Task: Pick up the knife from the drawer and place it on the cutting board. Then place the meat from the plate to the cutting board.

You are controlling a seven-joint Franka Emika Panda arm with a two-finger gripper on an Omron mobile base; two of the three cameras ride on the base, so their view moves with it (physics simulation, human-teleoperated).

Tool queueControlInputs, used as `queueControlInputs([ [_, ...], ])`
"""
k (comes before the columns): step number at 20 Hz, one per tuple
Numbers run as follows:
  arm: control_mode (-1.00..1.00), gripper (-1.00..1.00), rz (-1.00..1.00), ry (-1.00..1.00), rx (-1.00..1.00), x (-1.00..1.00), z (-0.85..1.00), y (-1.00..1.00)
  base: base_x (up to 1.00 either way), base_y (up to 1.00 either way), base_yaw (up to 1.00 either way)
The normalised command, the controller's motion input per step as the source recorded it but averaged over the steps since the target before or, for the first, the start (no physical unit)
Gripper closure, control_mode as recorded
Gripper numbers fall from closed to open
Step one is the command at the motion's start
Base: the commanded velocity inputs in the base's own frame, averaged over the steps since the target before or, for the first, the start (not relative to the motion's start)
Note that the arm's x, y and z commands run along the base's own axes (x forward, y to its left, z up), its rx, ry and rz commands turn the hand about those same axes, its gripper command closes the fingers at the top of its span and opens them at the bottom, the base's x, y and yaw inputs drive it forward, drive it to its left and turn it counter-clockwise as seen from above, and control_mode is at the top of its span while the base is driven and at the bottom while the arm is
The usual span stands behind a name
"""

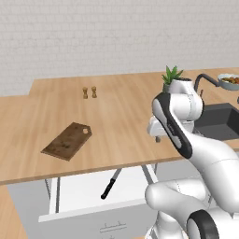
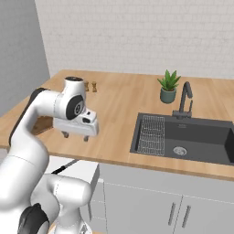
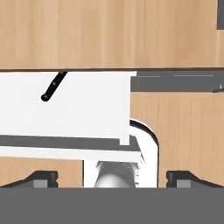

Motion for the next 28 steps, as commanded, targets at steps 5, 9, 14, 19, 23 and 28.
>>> queueControlInputs([
  [5,-1.00,-1.00,0.00,0.10,0.02,0.00,-0.56,-0.01,0.00,0.00,0.00],
  [9,-1.00,-1.00,0.00,0.09,0.03,-0.08,-0.56,-0.09,0.00,0.00,0.00],
  [14,-1.00,-1.00,0.00,0.06,0.04,-0.20,-0.60,-0.04,0.00,0.00,0.00],
  [19,1.00,-1.00,0.00,0.03,0.00,-0.25,-0.11,-0.01,-0.20,0.09,0.00],
  [23,1.00,-1.00,0.00,0.00,0.00,0.00,0.00,0.00,-0.50,0.95,-0.16],
  [28,1.00,-1.00,0.00,0.00,0.00,0.00,0.00,0.00,-0.28,1.00,-0.13],
])
